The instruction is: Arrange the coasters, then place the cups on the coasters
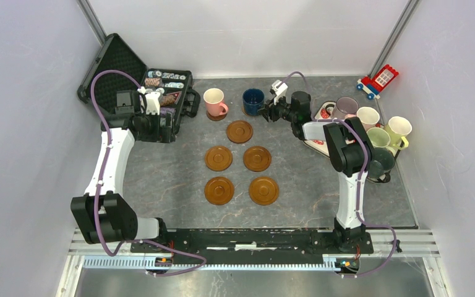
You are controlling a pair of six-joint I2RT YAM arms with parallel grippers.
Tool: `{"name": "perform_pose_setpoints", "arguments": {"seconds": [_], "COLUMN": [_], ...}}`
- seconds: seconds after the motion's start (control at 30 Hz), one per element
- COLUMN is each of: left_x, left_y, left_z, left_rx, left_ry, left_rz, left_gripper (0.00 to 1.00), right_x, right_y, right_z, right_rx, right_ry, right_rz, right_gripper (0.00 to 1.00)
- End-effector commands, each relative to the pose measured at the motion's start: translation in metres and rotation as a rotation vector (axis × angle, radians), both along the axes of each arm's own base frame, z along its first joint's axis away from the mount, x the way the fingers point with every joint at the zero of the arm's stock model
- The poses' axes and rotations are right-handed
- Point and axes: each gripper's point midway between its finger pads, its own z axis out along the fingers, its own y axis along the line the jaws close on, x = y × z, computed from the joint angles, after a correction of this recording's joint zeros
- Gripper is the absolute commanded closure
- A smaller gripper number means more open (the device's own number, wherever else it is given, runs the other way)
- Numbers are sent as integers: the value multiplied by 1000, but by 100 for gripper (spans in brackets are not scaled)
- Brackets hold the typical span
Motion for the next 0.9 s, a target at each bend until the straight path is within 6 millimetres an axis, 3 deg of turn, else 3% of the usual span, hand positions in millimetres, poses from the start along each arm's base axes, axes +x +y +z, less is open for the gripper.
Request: {"name": "perform_pose_setpoints", "arguments": {"seconds": [0.0, 0.1, 0.2, 0.37, 0.47, 0.57, 0.63, 0.77, 0.87], "left_x": [6, 5, 4, 0, -5, -9, -11, -11, -10], "left_y": [2, 1, -2, -8, -15, -21, -23, -25, -27], "left_z": [18, 19, 23, 25, 29, 33, 35, 39, 38], "left_rx": [3, 2, -10, -26, -50, -72, -81, -90, -106], "left_ry": [-52, -56, -60, -59, -74, -90, -105, -155, -162], "left_rz": [0, -3, -18, -59, -84, -101, -107, -107, -97], "left_gripper": [0, 0, 0, 0, 0, 0, 0, 0, 0], "right_x": [2, -2, -14, -42, -56, -72, -79, -83, -86], "right_y": [6, 6, 3, -13, -34, -65, -98, -177, -215], "right_z": [16, 16, 26, 59, 82, 99, 104, 105, 104], "right_rx": [9, -4, -20, -64, -111, -177, -214, -221, -213], "right_ry": [-72, -63, -62, -42, -20, 20, 64, 202, 270], "right_rz": [24, 31, 52, 69, 52, -10, -121, -516, -745], "right_gripper": [50, 46, 35, 9, 2, 2, 2, 2, 2]}}
